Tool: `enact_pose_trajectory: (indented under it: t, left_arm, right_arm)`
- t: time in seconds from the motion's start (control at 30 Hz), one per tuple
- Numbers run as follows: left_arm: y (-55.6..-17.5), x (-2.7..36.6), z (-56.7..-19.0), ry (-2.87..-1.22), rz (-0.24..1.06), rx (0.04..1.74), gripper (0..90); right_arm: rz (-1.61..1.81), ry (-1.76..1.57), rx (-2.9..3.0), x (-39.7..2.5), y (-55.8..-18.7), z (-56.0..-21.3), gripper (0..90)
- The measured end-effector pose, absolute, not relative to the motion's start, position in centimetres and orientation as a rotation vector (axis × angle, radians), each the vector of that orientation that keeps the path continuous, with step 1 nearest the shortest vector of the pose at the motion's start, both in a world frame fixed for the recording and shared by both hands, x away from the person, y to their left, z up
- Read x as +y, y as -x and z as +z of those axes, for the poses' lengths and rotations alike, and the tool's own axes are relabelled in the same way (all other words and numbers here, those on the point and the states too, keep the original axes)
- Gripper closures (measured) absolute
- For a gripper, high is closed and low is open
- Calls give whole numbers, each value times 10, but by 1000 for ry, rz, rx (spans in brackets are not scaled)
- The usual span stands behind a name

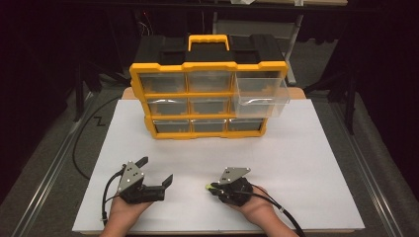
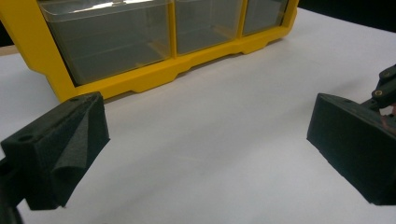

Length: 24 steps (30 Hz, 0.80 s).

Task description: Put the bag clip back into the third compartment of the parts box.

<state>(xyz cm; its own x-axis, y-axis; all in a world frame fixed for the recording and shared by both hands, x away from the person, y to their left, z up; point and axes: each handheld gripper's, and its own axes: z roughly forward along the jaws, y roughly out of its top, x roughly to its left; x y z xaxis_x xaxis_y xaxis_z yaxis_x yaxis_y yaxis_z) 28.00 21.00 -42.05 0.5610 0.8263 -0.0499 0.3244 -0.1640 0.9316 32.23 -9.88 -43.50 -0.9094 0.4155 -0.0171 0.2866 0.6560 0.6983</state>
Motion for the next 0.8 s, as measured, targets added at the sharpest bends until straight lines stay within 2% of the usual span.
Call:
enact_pose_trajectory:
  t: [0.2,0.8]
  left_arm:
    - [-279,209,-423,-1776,609,946,4]
    - [-282,211,-421,-1759,593,923,8]
  right_arm:
    - [1167,-626,2650,-112,-327,-420,791]
    - [1136,-787,2620,-169,-336,-417,791]
